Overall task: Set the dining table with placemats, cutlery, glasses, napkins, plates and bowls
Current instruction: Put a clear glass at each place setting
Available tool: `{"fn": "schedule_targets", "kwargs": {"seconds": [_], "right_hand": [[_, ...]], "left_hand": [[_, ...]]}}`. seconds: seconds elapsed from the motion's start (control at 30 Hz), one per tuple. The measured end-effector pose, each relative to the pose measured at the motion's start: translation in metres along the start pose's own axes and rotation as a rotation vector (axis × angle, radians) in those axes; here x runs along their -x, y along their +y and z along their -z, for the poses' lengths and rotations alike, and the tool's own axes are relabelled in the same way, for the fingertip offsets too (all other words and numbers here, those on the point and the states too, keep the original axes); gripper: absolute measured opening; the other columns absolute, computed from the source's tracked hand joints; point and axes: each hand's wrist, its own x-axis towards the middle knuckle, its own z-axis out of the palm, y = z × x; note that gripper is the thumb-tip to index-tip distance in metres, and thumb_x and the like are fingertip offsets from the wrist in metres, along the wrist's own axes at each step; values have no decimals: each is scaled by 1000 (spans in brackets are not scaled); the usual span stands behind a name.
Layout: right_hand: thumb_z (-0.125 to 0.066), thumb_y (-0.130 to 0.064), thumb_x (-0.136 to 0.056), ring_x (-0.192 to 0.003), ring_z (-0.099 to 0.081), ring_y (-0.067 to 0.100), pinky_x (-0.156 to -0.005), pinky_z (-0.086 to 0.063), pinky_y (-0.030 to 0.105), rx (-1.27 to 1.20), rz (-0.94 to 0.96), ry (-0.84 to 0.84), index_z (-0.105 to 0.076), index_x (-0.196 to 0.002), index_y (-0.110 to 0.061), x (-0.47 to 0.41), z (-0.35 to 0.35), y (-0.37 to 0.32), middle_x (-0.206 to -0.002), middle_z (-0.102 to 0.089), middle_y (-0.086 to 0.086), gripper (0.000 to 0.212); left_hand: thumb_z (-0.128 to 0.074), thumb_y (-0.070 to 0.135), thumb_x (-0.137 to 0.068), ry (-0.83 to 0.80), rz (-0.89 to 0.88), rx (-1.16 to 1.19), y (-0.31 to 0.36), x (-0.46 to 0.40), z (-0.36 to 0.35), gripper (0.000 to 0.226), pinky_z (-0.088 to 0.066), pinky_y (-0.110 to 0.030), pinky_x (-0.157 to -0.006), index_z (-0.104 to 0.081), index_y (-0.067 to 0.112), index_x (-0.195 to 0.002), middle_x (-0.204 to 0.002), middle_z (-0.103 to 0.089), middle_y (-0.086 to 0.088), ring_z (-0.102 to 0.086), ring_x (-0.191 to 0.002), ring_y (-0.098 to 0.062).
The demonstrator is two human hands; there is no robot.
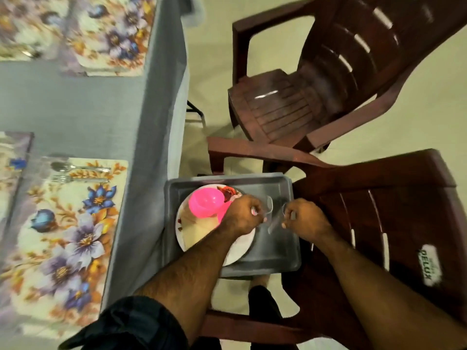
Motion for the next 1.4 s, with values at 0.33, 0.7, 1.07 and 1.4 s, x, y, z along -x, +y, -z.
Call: {"fn": "schedule_targets", "kwargs": {"seconds": [0.33,0.7,1.07,1.4], "right_hand": [[-104,-18,-52,-90,-72,18,-84,-62,35,-528,46,-151,-71,-100,-15,74,45,-98,-99,-76,4,59],[-89,-18,-70,-88,-75,23,-74,-58,43,-555,268,-481,-71,-120,-9,158,-60,-328,-101,-79,15,54],[-98,-46,-46,-80,-71,27,-74,-53,33,-423,350,-747,-78,-105,-4,304,-281,-576,-98,-78,17,76],[-89,-58,-69,-91,-75,39,-88,-61,53,-383,264,-884,-74,-111,-5,320,-408,-732,-103,-77,20,69]], "left_hand": [[-103,47,-44,138,175,462,-52,156,112,76,-61,-50,-91,-71,25,-110,-104,-78,4,-75,-94,-17],[-99,21,-65,501,207,941,-202,414,180,41,-54,-38,-80,-73,4,-92,-89,-71,-12,-67,-85,-21],[-84,19,-81,1039,387,1447,-384,674,179,38,-55,-37,-78,-73,-2,-111,-99,-79,-11,-70,-86,-24],[-79,20,-89,1220,546,1678,-504,734,215,19,-60,-41,-76,-79,6,-103,-86,-74,-6,-64,-82,-26]]}}
